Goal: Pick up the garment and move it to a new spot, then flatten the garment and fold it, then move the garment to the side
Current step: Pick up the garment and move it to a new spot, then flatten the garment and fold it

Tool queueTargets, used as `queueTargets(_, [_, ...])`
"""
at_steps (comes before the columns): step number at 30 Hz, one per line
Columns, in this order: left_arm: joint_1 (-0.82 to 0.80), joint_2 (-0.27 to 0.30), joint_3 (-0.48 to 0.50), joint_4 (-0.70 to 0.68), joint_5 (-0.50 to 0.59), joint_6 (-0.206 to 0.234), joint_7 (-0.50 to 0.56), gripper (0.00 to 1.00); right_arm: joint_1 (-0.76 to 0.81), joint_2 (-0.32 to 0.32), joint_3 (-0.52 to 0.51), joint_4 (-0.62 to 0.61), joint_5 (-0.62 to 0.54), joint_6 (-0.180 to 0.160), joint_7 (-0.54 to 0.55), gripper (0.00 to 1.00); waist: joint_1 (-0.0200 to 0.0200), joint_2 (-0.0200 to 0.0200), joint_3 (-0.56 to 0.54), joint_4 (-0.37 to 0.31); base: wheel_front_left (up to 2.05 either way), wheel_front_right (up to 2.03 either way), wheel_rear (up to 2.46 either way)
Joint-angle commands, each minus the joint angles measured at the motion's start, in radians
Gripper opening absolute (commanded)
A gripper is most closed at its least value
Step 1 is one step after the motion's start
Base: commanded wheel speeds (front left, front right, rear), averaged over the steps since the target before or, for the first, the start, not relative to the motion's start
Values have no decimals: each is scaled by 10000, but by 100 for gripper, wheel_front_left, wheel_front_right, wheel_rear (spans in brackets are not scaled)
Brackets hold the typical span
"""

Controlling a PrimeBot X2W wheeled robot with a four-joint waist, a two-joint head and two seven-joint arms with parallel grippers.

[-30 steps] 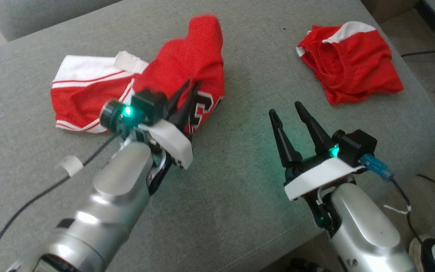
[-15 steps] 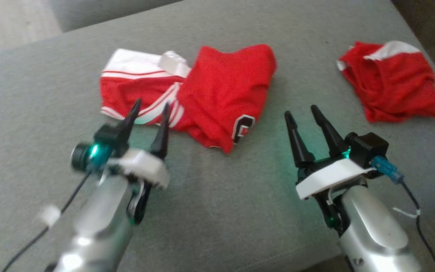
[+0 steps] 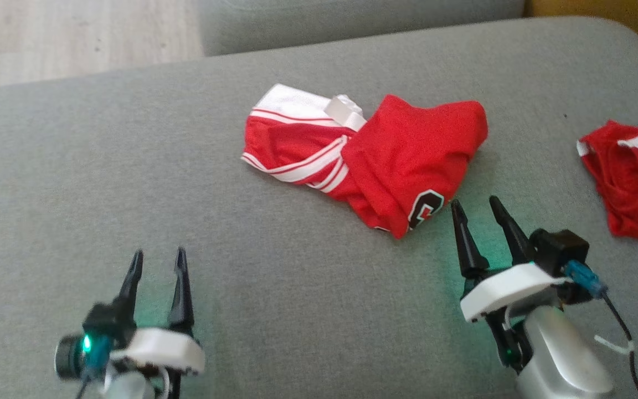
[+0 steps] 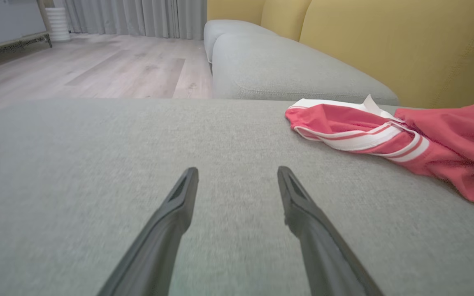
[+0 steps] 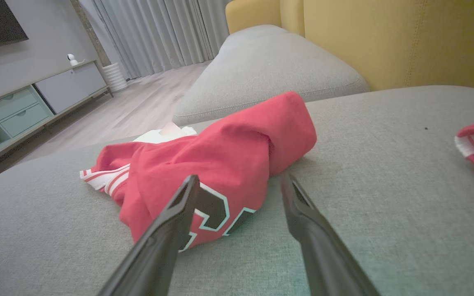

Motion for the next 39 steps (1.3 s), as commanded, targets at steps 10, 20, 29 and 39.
queueTargets(10, [945,-590,1317,-1058,1147,-691,-93,100,270,83,-112,-125,-138,-7,-65,100,1,-1,-409,526,0,0,0])
queueTargets(20, [662,-686,707,-1017,890,-896,-93,100,-1195,83,788,-210,-59,-7,-65,100,1,-1,34,1109,0,0,0])
queueTargets(29, [374,-688,-201,-909,411,-751,-93,100,-3767,83,2785,1789,-51,-7,609,100,1,-1,435,2349,0,0,0])
queueTargets(39, [195,-689,-808,-951,-153,-563,-93,100,-5514,-17,4589,3750,-237,-7,1961,100,1,-1,933,3666,0,0,0])
